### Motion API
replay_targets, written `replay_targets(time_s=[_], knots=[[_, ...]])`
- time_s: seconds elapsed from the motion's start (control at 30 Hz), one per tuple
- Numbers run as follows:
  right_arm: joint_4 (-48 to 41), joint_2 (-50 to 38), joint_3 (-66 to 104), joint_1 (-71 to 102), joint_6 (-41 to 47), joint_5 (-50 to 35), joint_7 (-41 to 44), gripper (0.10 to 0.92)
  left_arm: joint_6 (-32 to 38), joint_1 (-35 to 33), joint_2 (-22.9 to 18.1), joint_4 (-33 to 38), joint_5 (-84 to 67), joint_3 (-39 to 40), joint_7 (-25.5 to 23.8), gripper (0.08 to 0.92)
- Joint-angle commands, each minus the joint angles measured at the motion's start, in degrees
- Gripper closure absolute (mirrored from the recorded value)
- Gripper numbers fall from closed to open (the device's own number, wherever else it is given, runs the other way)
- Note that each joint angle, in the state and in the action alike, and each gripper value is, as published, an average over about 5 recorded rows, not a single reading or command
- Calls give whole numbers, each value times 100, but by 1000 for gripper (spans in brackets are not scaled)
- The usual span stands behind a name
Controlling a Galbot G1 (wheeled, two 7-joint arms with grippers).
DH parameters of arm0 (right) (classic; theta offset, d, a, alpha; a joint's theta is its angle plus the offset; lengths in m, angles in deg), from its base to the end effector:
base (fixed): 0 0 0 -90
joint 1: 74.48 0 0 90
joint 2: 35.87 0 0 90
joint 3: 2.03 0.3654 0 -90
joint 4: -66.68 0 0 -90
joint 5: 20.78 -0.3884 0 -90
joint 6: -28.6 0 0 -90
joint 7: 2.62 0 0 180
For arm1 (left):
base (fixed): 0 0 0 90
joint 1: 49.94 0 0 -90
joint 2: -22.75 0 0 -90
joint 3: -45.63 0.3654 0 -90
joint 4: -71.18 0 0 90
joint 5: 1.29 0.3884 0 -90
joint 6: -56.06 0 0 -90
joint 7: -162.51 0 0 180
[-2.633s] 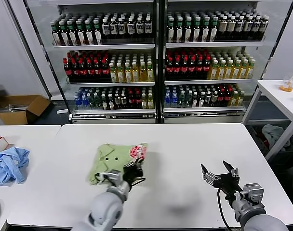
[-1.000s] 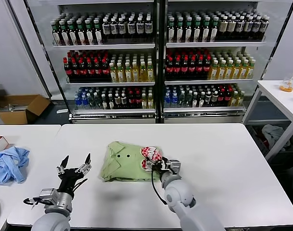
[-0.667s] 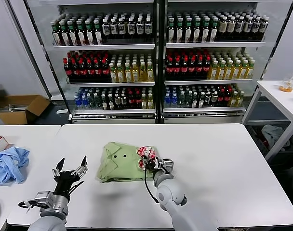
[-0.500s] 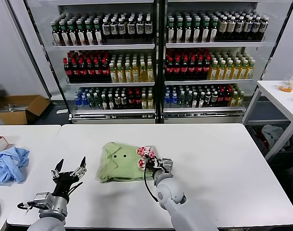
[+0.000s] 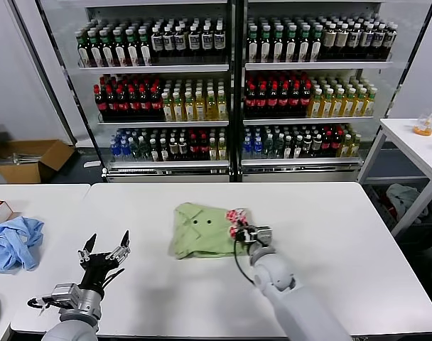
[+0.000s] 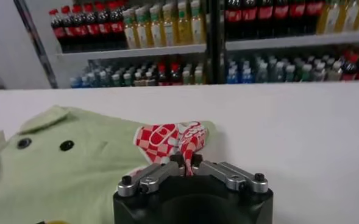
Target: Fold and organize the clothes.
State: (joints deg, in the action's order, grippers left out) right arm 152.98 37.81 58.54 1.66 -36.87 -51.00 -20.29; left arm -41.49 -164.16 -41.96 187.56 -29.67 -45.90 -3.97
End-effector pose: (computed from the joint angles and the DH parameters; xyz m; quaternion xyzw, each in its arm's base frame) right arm 0.4303 0.0731 -0.3349 0.0964 -0.9708 0.0036 0.2198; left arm 0.2473 0.0908 -0.2981 0.0305 -0.9968 0.0283 0.0687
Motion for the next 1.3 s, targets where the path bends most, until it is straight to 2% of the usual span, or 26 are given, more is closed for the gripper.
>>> replay_targets(time_s=[0.03,0.17,0.27,0.43,0.53,1.03,1.13,1.3], knots=[[19,-1299,764,-61,10,1127,1209,888,-44,76,-37,-4,130,111,-9,177],[285,-1427,968,18,-257,1248,1351,888,-66,121,-45,-9,198,179,-21,177],[696,-1443,1117,262,-773,1436,1132,867,-58,139,-34,-14,349,229,-99,177],[1371,-1576,1527,1232,-1811,1785,860,736,-142,127,5,135,294,298,-237,177],[1757,-1590,1916,1855,-2075,1780,764,649,-122,132,30,189,305,307,-300,177],[2958,-1364,2965,3429,-2183,1594,577,243,3,134,4,246,451,429,-381,177],[3086,-1334,3041,3607,-2168,1592,589,209,36,147,12,241,500,458,-418,177],[3275,-1289,3102,3872,-2137,1551,630,203,52,173,26,236,548,506,-455,177]])
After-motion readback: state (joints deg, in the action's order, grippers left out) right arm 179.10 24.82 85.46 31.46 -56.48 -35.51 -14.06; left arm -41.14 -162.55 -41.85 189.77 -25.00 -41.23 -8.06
